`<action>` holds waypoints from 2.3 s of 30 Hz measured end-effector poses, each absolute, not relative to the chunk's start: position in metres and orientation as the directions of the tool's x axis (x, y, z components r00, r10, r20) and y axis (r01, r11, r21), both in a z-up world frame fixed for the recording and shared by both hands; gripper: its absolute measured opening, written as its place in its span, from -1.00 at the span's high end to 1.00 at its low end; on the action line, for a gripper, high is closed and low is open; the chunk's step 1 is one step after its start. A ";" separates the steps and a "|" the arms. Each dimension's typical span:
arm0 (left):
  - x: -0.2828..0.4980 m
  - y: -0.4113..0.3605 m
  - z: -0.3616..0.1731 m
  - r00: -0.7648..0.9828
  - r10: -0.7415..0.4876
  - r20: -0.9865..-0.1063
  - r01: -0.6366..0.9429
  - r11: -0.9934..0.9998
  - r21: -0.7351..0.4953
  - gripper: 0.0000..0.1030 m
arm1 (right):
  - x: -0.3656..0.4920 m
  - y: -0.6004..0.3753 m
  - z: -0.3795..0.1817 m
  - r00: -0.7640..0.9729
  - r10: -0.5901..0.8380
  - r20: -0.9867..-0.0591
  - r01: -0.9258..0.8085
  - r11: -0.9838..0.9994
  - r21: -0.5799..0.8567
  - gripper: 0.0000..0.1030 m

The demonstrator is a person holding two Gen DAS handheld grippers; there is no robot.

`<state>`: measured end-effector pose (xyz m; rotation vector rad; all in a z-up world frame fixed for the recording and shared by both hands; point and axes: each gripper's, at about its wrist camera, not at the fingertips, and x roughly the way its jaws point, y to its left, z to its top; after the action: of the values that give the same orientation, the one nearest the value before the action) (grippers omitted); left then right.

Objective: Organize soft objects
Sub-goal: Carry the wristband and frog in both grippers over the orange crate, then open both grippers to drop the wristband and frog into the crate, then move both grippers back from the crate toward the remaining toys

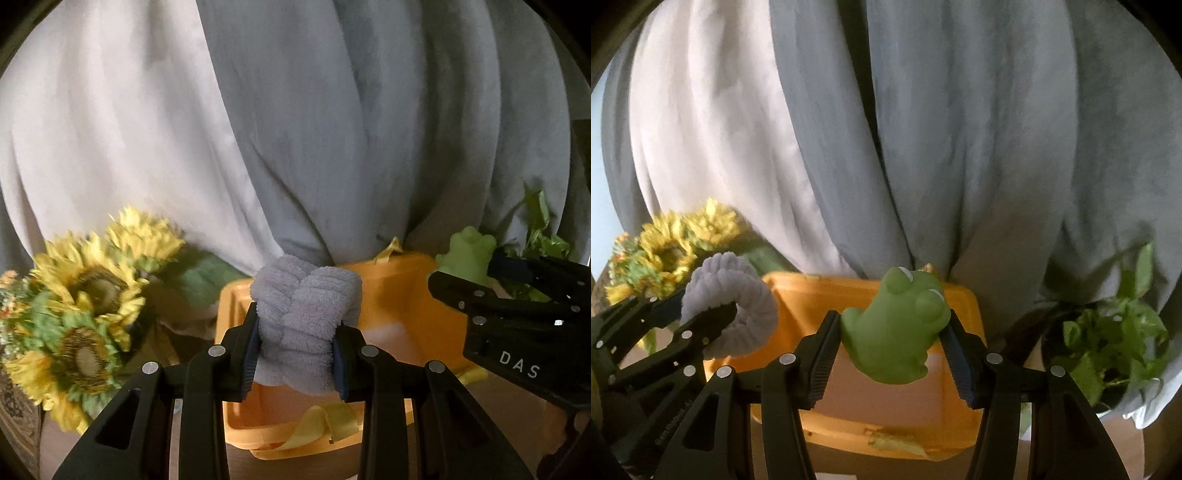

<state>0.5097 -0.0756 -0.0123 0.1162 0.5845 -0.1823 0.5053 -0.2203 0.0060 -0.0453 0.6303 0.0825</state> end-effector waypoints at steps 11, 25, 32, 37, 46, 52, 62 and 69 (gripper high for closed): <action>0.550 -0.081 -0.049 0.718 -0.131 -0.683 0.241 0.968 0.068 0.34 | 0.554 -0.220 -0.038 0.665 0.040 -0.746 -0.119 0.991 -0.053 -0.08; 0.564 -0.084 -0.056 0.692 -0.095 -0.716 0.223 0.971 0.087 -0.38 | 0.571 -0.226 -0.061 0.616 0.030 -0.787 -0.109 0.993 -0.047 -0.26; 0.553 -0.077 -0.043 0.720 -0.059 -0.692 0.179 0.979 0.102 -0.54 | 0.560 -0.231 -0.044 0.646 0.017 -0.763 -0.089 0.995 -0.053 -0.38; 0.534 -0.071 -0.025 0.757 -0.052 -0.651 0.155 0.983 0.101 -0.70 | 0.542 -0.231 -0.029 0.686 -0.002 -0.727 -0.075 0.994 -0.074 -0.38; 0.484 -0.064 0.004 0.827 -0.031 -0.562 0.113 0.987 0.112 -0.72 | 0.496 -0.232 0.008 0.771 -0.032 -0.636 -0.036 0.995 -0.093 -0.50; 0.445 -0.060 0.020 0.857 -0.029 -0.515 0.100 0.989 0.109 -0.72 | 0.453 -0.231 0.027 0.821 -0.058 -0.569 0.000 0.995 -0.101 -0.55; 0.382 -0.060 0.028 0.884 -0.016 -0.467 0.076 0.991 0.111 -0.73 | 0.386 -0.227 0.043 0.863 -0.057 -0.501 0.006 0.995 -0.102 -0.57; 0.335 -0.065 0.026 0.895 0.004 -0.446 0.049 0.993 0.107 -0.75 | 0.340 -0.234 0.046 0.886 -0.048 -0.461 0.008 0.996 -0.087 -0.57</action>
<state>0.3348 -0.0647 0.0259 0.1165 0.4616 -0.0231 0.3400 -0.2343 0.0465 -0.0838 0.4811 -0.0290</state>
